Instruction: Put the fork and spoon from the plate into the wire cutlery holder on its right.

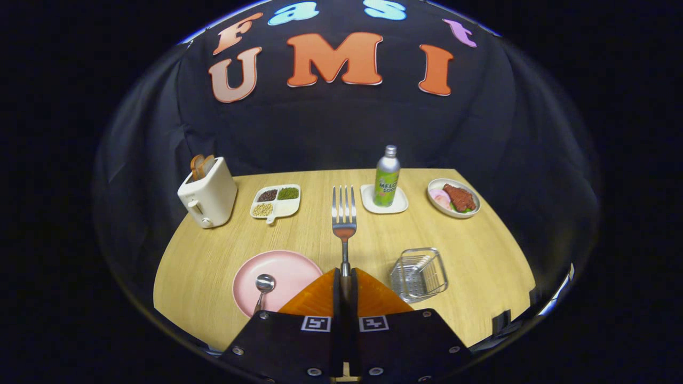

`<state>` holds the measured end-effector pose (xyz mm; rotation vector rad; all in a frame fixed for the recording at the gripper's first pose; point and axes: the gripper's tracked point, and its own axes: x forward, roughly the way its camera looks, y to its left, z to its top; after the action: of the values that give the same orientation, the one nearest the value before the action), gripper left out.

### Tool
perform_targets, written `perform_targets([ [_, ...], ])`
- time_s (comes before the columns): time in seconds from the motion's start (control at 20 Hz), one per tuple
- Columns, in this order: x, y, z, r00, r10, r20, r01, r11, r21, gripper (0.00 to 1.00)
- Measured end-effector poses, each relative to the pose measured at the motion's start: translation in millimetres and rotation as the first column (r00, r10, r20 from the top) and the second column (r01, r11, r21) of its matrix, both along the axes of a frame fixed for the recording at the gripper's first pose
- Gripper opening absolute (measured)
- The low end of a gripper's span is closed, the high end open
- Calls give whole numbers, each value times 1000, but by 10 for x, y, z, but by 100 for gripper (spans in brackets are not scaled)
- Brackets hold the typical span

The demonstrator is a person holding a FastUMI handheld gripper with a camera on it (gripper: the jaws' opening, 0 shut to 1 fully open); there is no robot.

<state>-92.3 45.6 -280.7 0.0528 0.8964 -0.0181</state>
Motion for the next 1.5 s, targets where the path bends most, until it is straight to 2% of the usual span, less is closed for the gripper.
perform_targets([
  [0.25,12,-593,157,1000,7,-30,-9,999,-53,5],
  [0.45,-83,-851,-20,989,39,-139,-48,997,-61,5],
  [0.85,-258,-983,-552,931,102,-351,-122,992,-34,5],
  [1.3,-534,-1100,-1025,829,146,-539,-206,977,-51,6],
  [1.5,-442,-1104,-1089,833,138,-536,-195,979,-52,8],
])
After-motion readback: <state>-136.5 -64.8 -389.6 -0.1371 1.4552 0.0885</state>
